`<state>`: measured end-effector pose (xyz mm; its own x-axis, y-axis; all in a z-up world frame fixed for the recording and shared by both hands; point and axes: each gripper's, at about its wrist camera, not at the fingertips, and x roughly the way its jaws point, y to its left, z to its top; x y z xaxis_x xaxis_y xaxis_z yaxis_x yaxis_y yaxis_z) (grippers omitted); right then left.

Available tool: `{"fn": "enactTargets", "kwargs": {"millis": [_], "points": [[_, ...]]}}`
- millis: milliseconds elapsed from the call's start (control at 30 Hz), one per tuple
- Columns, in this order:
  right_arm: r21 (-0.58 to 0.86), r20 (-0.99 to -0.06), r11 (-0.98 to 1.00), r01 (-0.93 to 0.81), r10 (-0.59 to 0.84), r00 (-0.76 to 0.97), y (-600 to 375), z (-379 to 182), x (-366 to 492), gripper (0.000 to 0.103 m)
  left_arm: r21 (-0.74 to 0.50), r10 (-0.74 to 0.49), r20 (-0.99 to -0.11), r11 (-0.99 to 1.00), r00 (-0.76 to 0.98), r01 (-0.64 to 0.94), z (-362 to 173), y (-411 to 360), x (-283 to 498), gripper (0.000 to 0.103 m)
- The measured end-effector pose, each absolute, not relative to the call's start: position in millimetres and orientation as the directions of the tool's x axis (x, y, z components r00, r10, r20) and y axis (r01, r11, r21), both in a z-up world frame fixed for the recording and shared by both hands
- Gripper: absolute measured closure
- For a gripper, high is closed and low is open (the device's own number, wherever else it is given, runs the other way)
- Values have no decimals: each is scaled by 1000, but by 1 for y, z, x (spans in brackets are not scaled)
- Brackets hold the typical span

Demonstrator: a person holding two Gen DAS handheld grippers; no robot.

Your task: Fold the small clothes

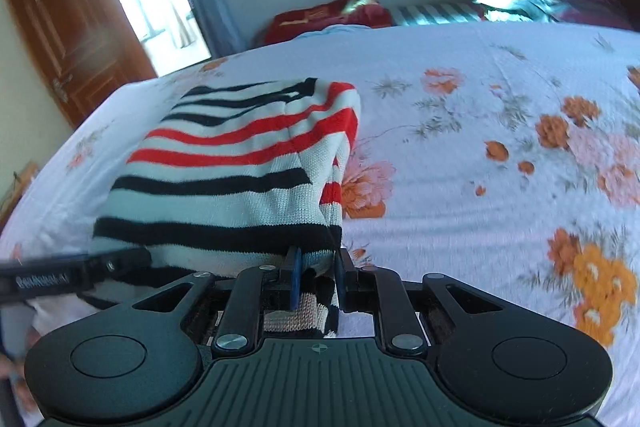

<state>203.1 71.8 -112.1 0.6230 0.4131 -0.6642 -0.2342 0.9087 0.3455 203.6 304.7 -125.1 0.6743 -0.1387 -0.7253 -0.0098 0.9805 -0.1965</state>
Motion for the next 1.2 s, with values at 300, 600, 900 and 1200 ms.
{"fn": "enactTargets", "kwargs": {"millis": [300,600,900,1200], "points": [[329,-710,924,-195,378,594,78,-124,203,82,-182,-132,-726,983,675,-4,-124,306,200,7],[283,-721,947,-154,316,617,86,-129,198,69,-107,-21,-797,989,603,-107,-119,299,204,0],[185,-728,967,-176,255,636,96,-124,197,56,13,100,-819,988,565,-156,-104,287,198,3],[335,-654,912,-236,406,638,62,-76,144,31,77,251,-703,957,666,-279,-43,275,127,12]]}}
